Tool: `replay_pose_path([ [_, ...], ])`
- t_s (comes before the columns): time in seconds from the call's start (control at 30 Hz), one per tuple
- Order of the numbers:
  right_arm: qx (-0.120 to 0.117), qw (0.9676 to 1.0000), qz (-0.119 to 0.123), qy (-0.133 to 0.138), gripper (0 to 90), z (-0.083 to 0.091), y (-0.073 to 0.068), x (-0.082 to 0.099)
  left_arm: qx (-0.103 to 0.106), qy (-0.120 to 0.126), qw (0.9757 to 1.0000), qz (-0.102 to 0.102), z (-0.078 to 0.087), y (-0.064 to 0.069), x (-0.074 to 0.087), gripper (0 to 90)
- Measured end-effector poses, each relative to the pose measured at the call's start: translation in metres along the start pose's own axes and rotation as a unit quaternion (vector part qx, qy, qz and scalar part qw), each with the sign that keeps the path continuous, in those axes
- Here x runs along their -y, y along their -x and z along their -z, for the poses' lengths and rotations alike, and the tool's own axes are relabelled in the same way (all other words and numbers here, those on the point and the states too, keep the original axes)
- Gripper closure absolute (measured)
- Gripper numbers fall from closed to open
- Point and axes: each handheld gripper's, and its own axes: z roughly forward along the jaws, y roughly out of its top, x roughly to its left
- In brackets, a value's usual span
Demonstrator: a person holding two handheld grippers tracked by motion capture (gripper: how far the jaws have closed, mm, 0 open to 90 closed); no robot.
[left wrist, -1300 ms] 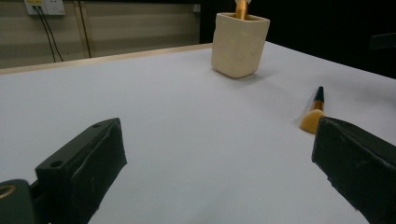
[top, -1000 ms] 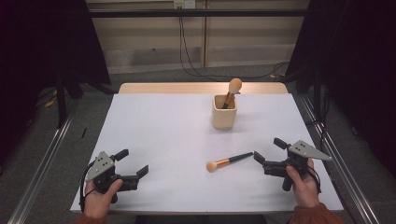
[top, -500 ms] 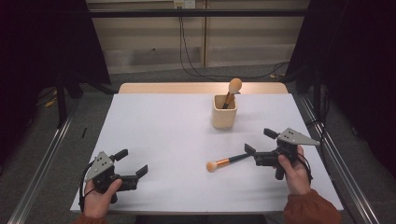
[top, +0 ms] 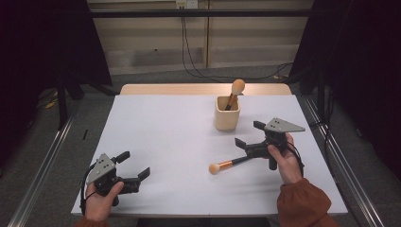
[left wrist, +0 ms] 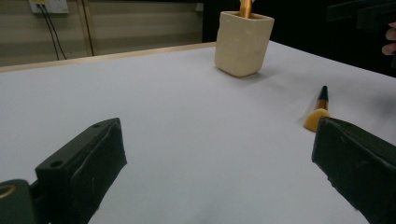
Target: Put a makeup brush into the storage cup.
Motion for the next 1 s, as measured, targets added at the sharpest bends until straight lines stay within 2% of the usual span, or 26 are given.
replay_pose_path([
  [0.07, 0.009, 0.9999, 0.002, 0.008, 0.0, -0.005, -0.001, 0.000, 0.000, 0.001, 1.0000, 0.001, 0.000, 0.001, 0.000, 2.5],
  [0.2, -0.002, 0.9998, 0.010, -0.017, 0.0, -0.011, 0.000, 0.001, 0.000, 0.000, 1.0000, -0.001, 0.000, 0.000, 0.000, 2.5],
  [0.37, 0.000, 0.9990, 0.028, -0.034, 0.0, -0.016, 0.002, -0.005, 0.002, -0.001, 1.0000, 0.000, 0.000, 0.001, 0.000, 2.6],
  [0.5, -0.009, 0.9978, 0.028, -0.060, 0.0, -0.020, 0.002, -0.011, 0.005, -0.002, 1.0000, 0.001, -0.001, 0.001, 0.001, 2.6],
  [0.63, -0.021, 0.9949, 0.029, -0.095, 0.4, -0.023, 0.004, -0.012, 0.005, -0.002, 1.0000, 0.000, 0.000, 0.000, 0.000, 2.6],
  [0.7, -0.036, 0.9920, 0.022, -0.119, 0.5, -0.023, 0.005, -0.011, 0.005, -0.002, 1.0000, 0.002, 0.000, 0.001, 0.001, 2.6],
  [0.77, -0.055, 0.9874, 0.018, -0.147, 0.7, -0.024, 0.006, -0.009, 0.005, -0.002, 1.0000, 0.001, 0.000, 0.001, 0.001, 2.6],
  [0.83, -0.060, 0.9837, 0.020, -0.168, 1.4, -0.024, 0.007, -0.009, 0.006, -0.004, 1.0000, -0.004, -0.001, 0.000, 0.001, 2.6],
  [1.0, -0.066, 0.9769, 0.027, -0.201, 2.1, -0.023, 0.011, -0.010, 0.006, -0.007, 0.9999, -0.008, -0.002, 0.001, 0.001, 2.6],
])
